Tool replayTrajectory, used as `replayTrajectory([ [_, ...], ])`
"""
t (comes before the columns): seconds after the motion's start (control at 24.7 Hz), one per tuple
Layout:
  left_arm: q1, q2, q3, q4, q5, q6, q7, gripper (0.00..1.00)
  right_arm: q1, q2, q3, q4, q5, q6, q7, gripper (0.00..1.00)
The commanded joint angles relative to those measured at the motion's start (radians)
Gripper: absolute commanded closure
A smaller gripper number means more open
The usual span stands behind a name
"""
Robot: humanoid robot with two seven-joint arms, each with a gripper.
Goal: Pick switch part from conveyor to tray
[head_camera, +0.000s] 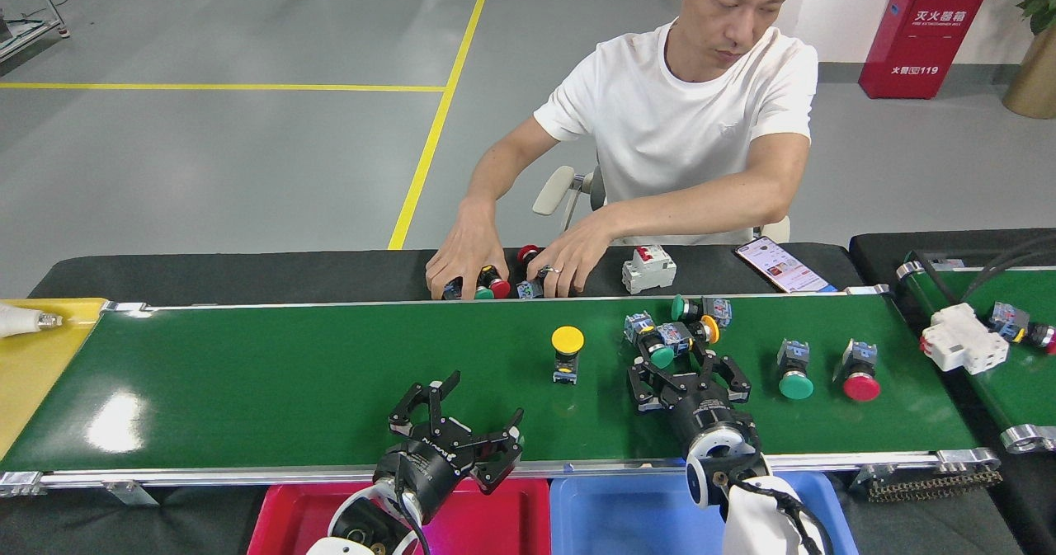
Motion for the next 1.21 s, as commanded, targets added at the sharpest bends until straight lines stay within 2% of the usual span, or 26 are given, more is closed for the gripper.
replayTrajectory([
  [0.0,-0.049,-0.01,0.003,0.042,0.0,0.004,-0.001,0.0,0.006,-0.006,0.001,-0.079,-0.025,-0.064,-0.011,0.66],
  [0.08,-0.075,-0.015,0.008,0.08,0.002,0.004,-0.001,0.0,0.07,-0.02,0.001,-0.171,-0.049,-0.167,-0.009,0.64],
  [0.2,-0.099,-0.019,0.006,0.1,0.003,0.006,-0.001,0.0,0.215,-0.067,-0.001,-0.326,-0.069,-0.422,-0.005,0.63],
  [0.28,-0.113,-0.03,0.006,0.105,0.003,0.006,-0.001,0.0,0.3,-0.078,-0.005,-0.402,-0.084,-0.578,-0.005,0.62],
  [0.4,-0.135,-0.039,0.004,0.135,0.003,0.006,0.0,0.0,0.368,-0.083,-0.005,-0.451,-0.106,-0.745,0.008,0.61],
  [0.49,-0.139,-0.041,0.003,0.143,0.003,0.006,0.003,0.02,0.393,-0.072,0.016,-0.453,-0.103,-0.788,0.032,0.6],
  [0.57,-0.139,-0.041,0.003,0.143,0.003,0.006,0.003,0.17,0.396,-0.064,0.088,-0.453,-0.103,-0.794,0.06,0.56],
  [0.61,-0.142,-0.041,0.003,0.146,0.003,0.006,0.003,0.25,0.396,-0.058,0.127,-0.448,-0.101,-0.787,0.072,0.5],
  [0.65,-0.144,-0.041,0.004,0.149,0.003,0.008,0.003,0.28,0.396,-0.049,0.148,-0.447,-0.1,-0.782,0.081,0.42],
  [0.69,-0.145,-0.041,0.008,0.158,0.005,0.008,0.005,0.33,0.397,-0.032,0.167,-0.444,-0.1,-0.773,0.095,0.08],
  [0.73,-0.147,-0.039,0.009,0.168,0.008,0.006,0.008,0.46,0.396,-0.02,0.173,-0.444,-0.1,-0.762,0.109,0.01],
  [0.77,-0.15,-0.039,0.009,0.175,0.008,0.006,0.008,0.53,0.396,-0.009,0.173,-0.444,-0.1,-0.758,0.124,0.0],
  [0.85,-0.152,-0.038,0.011,0.18,0.008,0.003,0.008,0.75,0.393,0.012,0.168,-0.444,-0.101,-0.756,0.15,0.0],
  [0.93,-0.155,-0.033,0.012,0.186,0.008,-0.002,0.008,0.91,0.386,0.011,0.167,-0.442,-0.101,-0.741,0.157,0.0],
  [1.05,-0.158,-0.031,0.014,0.195,0.009,-0.003,0.008,0.92,0.383,0.008,0.156,-0.448,-0.103,-0.718,0.157,0.0],
  [1.17,-0.158,-0.03,0.015,0.191,0.012,-0.003,0.006,0.92,0.383,0.014,0.05,-0.474,-0.104,-0.653,0.157,0.0],
])
